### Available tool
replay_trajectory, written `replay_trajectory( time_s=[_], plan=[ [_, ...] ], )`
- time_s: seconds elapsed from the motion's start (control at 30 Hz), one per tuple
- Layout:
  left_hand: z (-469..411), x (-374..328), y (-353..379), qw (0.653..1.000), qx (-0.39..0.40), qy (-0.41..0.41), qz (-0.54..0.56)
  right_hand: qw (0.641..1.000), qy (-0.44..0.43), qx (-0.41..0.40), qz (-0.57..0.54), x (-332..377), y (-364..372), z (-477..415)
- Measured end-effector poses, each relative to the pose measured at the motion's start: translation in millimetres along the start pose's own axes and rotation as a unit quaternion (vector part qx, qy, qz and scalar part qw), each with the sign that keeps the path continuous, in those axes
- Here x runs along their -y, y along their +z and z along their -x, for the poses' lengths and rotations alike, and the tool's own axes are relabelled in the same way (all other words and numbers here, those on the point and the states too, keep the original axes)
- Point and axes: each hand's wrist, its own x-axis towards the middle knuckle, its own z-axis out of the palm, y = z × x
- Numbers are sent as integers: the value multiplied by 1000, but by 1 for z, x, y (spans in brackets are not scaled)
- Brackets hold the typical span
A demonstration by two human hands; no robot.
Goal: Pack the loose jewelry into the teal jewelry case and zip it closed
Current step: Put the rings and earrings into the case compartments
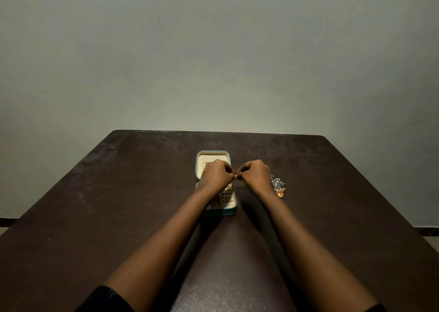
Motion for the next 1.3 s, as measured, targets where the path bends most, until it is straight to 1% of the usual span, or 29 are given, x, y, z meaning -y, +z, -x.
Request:
replay_trajectory(
  time_s=[0.17, 0.33, 0.47, 0.67, 0.8, 1.03, 1.13, 1.2, 1.23, 1.3],
  plan=[
    [-6, -20, 27, 999, 35, 13, -17, 998, 57, -40, 1, -30, -30, -9],
    [-10, -28, 46, 996, 68, 21, -44, 994, 83, -63, 29, -64, -56, -16],
    [-16, -33, 56, 994, 82, 18, -66, 992, 94, -40, 76, -85, -66, -18],
    [-18, -40, 65, 988, 94, 29, -118, 993, 83, 11, 86, -96, -68, -16],
    [-18, -44, 68, 984, 95, 37, -145, 995, 80, 12, 60, -97, -63, -15],
    [-21, -43, 64, 982, 90, 48, -158, 995, 73, 20, 61, -100, -56, -17],
    [-23, -43, 64, 982, 96, 47, -155, 996, 79, 18, 46, -104, -53, -18],
    [-24, -44, 64, 981, 100, 49, -156, 996, 80, 2, 27, -105, -51, -18],
    [-24, -45, 65, 981, 102, 50, -159, 997, 82, -10, 3, -105, -51, -17],
    [-25, -46, 67, 980, 108, 51, -161, 988, 100, -26, -111, -106, -48, -16]
  ],
)
